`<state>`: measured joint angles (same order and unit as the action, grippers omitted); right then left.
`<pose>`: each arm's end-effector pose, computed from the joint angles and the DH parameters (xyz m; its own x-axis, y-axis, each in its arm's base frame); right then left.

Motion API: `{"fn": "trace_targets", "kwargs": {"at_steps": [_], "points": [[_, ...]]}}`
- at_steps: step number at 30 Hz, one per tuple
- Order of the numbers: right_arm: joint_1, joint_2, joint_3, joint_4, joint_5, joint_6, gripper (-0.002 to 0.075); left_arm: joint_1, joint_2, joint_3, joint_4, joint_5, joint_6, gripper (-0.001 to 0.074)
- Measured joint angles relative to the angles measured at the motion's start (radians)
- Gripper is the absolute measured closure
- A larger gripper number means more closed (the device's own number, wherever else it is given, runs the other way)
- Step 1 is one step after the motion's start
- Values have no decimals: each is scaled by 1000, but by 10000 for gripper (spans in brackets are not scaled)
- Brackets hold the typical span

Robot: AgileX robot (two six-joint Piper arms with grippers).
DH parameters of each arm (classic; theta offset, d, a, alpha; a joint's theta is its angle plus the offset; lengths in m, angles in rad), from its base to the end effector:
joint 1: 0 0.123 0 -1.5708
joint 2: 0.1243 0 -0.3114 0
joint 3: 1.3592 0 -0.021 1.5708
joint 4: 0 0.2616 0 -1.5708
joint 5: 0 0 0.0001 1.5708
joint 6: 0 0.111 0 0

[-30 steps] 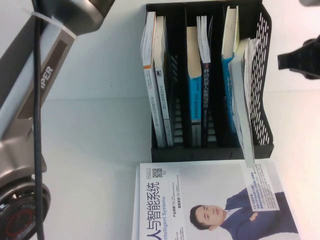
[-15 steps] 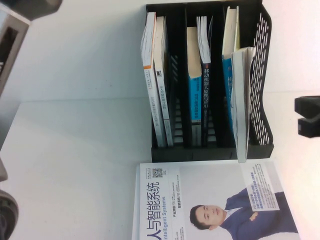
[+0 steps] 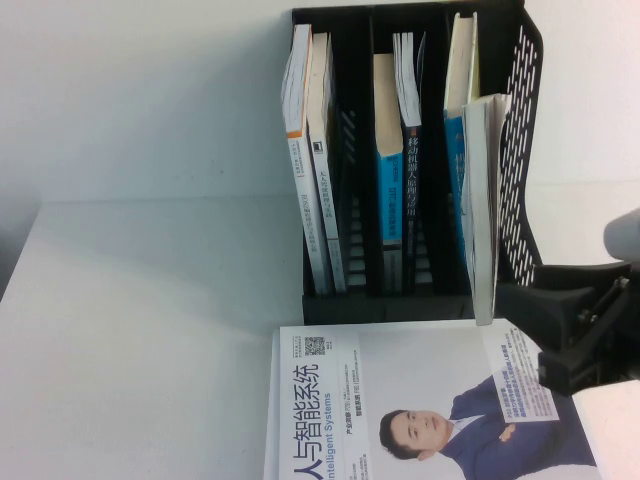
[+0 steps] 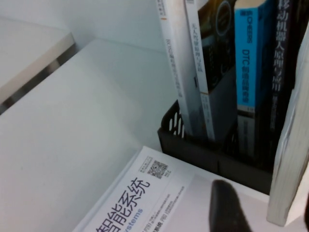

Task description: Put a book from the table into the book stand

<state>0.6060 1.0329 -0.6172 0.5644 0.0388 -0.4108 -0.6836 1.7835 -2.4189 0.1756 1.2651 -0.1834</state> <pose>0.1902 0.1347 0.3044 -0.3764 -0.0752 -0.9234 -0.5342 0.8319 0.1501 0.3057 -0.2252 0.5495 -0.4603 0.2100 -0.8626 0.4560 0.8896 -0.0267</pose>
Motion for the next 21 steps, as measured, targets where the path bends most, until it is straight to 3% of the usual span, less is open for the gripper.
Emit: {"fn": "trace_targets", "kwargs": {"at_steps": [6,16,18,21], "points": [[0,122,0,36,-46,0,349,0,-151,254,11,-49,-2,736],[60,210,0,103,-231,-74,342,0,-471,920,68,-437,-122,737],[86,212,-4,165,-274,-134,342,0,-508,1025,82,-468,-156,737],[128,227,-34,400,-310,-341,342,2,-548,1118,106,-496,-191,737]]}}
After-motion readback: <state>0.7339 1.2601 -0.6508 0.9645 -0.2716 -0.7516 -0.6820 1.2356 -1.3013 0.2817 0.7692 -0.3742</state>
